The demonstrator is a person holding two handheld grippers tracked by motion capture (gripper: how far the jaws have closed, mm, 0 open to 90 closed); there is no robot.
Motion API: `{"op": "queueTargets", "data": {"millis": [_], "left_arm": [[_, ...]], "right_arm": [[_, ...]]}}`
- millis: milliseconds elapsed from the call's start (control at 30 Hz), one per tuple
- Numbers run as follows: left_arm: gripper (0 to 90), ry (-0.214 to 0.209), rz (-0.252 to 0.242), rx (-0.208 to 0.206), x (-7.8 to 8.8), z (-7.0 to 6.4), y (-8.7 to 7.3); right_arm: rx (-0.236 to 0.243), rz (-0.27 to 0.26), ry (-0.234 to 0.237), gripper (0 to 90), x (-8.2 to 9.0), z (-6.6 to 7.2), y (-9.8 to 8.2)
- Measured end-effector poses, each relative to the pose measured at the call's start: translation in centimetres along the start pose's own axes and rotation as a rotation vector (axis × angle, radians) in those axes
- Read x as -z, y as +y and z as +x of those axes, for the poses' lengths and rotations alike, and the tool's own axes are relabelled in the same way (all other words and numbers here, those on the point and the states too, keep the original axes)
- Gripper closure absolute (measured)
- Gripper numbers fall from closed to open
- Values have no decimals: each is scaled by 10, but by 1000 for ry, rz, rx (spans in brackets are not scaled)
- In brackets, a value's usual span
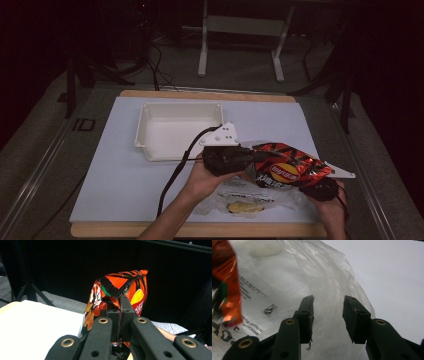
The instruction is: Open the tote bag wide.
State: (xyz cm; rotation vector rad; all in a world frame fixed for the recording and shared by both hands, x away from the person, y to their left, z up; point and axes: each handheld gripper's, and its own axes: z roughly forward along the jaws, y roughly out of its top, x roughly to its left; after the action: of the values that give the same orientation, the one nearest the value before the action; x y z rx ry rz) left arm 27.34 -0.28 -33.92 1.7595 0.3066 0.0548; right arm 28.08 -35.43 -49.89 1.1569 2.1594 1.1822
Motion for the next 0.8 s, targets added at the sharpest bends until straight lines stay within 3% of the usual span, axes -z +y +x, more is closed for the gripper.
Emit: {"op": "queueTargets", "data": {"millis": [300, 800], "left_arm": [[895, 38, -26, 8, 11, 16, 0], [895, 91, -60, 8, 30, 31, 9]], "right_arm": [[5, 3, 2, 606, -1, 0, 0], [1, -2, 3, 612, 1, -1, -1]]}}
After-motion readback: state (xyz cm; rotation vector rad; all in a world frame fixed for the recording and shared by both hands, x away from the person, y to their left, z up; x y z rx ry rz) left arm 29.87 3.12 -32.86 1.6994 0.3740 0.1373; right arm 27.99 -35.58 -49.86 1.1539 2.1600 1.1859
